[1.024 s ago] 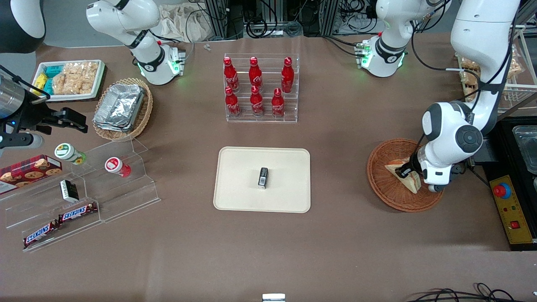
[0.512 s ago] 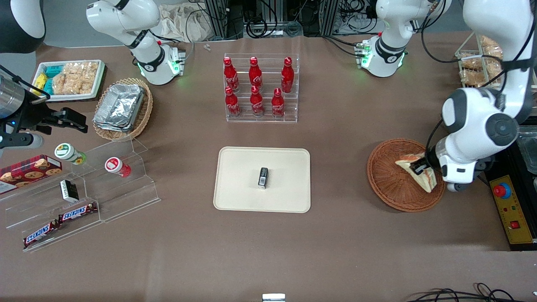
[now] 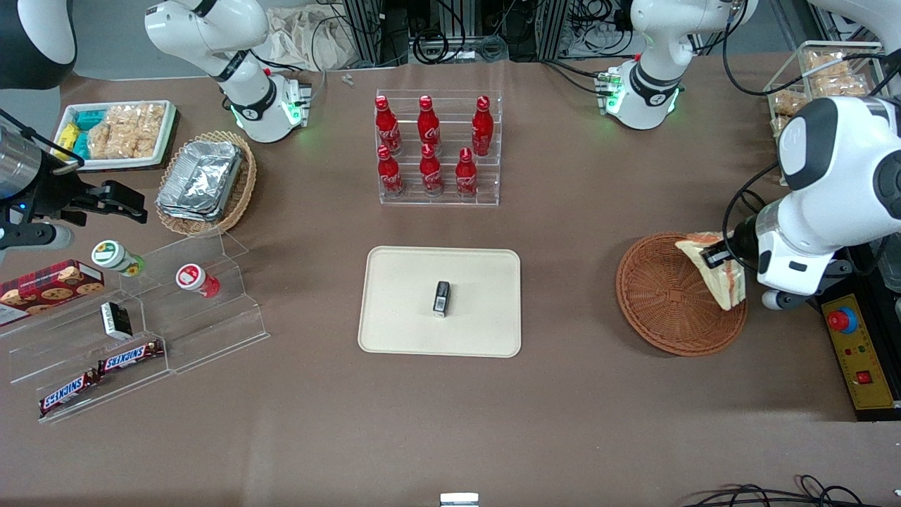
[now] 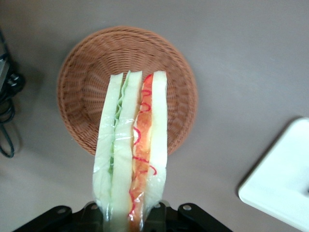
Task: Place sandwich from basket to tray
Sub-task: 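Close the left gripper on the sandwich and lift it, then carry the held sandwich with the left gripper over the cream tray, then lower the sandwich onto the tray beside the black box and open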
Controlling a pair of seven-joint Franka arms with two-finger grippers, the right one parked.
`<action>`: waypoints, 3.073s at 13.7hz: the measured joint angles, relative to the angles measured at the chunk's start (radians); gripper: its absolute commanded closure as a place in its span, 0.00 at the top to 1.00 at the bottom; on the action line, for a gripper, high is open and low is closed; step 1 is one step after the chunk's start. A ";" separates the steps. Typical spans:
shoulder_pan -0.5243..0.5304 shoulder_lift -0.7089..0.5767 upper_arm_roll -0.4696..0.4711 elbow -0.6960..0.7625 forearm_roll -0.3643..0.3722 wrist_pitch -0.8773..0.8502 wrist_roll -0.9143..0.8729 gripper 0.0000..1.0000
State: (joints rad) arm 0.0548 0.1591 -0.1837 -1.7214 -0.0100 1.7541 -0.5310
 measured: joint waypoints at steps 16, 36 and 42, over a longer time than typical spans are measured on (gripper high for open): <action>-0.100 0.101 -0.265 0.057 -0.010 0.056 0.116 0.00; -0.314 0.543 -0.265 0.079 0.308 0.562 -0.227 0.00; -0.313 0.566 -0.262 0.079 0.319 0.562 -0.227 0.72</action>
State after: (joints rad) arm -0.2587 0.7252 -0.4457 -1.6427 0.3090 2.3157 -0.7576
